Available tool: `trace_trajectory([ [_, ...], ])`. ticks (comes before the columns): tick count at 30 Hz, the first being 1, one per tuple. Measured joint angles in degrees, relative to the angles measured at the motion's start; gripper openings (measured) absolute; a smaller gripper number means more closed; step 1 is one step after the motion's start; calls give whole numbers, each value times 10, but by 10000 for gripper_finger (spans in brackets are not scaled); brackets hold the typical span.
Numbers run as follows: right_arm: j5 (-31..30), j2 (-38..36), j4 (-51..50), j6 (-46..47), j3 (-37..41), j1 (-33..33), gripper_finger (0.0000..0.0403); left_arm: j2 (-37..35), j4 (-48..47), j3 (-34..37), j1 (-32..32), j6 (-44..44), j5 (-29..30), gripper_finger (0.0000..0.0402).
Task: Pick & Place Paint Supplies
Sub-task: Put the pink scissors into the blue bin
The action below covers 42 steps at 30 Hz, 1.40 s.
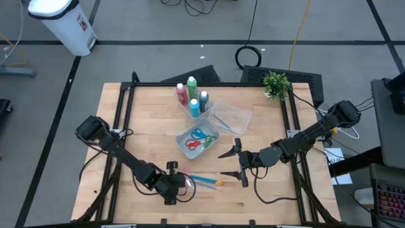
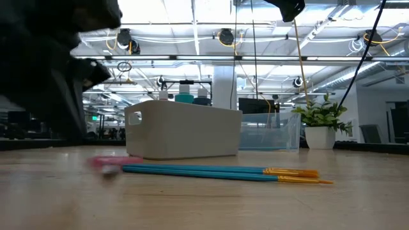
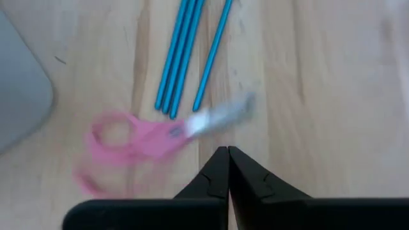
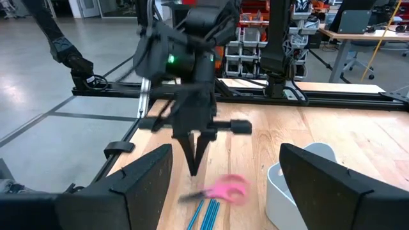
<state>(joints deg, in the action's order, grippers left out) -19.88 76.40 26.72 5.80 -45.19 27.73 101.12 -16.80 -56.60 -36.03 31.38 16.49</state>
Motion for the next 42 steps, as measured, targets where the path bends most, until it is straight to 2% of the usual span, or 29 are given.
trace_trajectory([
  [3, 0, 0, 0, 0, 0, 0, 279, -14, 1, -1, 0, 6, 1, 20],
  [7, 0, 0, 0, 0, 0, 0, 279, -18, 2, -1, -2, -22, -4, 72],
  [12, 0, 0, 0, 0, 0, 0, 279, -18, 2, -1, -4, -36, 18, 143],
  [16, 0, 0, 0, 0, 0, 0, 279, -18, 8, -2, 7, -12, 56, 176],
  [20, 0, 0, 0, 0, 0, 0, 279, -16, 19, -2, 17, -12, 77, 185],
  [29, 0, 0, 0, 0, 0, 0, 279, 18, 124, -2, 43, -42, 88, 186],
  [42, 0, 0, 0, 0, 0, 0, 279, 65, 132, -3, 70, -49, 90, 186],
])
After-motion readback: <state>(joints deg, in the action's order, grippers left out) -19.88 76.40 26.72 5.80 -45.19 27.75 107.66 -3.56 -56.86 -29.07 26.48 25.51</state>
